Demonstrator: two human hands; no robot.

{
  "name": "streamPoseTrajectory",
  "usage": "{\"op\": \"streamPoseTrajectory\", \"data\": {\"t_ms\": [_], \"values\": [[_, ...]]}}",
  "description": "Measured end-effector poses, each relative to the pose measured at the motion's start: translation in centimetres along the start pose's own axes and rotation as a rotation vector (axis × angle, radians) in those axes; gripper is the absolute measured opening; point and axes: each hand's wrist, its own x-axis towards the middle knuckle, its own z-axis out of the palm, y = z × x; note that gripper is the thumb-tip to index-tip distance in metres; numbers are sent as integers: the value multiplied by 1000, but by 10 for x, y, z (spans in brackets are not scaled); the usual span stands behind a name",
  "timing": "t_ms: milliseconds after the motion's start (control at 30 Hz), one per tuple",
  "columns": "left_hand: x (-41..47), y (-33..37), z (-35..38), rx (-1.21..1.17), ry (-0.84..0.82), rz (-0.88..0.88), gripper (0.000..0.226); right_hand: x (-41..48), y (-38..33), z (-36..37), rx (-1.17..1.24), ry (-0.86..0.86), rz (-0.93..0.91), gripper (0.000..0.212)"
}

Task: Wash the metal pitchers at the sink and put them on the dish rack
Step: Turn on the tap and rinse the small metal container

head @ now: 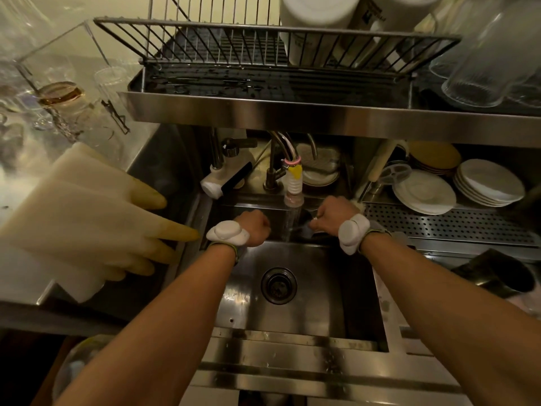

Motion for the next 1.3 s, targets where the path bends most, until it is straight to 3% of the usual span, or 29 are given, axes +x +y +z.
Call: {"op": "streamPoseTrajectory", "data": {"t_ms": [133,500,933,1000,1133,1300], "values": [[1,2,-2,-21,21,21,33,0,-6,-9,-84,18,17,27],[3,-3,2,-30,36,12,33,-2,-18,-22,-286,-27,-35,44],[0,-3,1,-40,34,10,32,-3,-24,-33,-388,-25,-58,25],[0,-4,1,-47,27,6,33,0,-21,-29,-304,-11,-32,32],[-1,-3,11,-143,-30,-24,32,0,-11,-5,108,-37,52,49],[-9,16,26,-635,-128,-138,53,-4,-9,47,632,-85,177,38]]}}
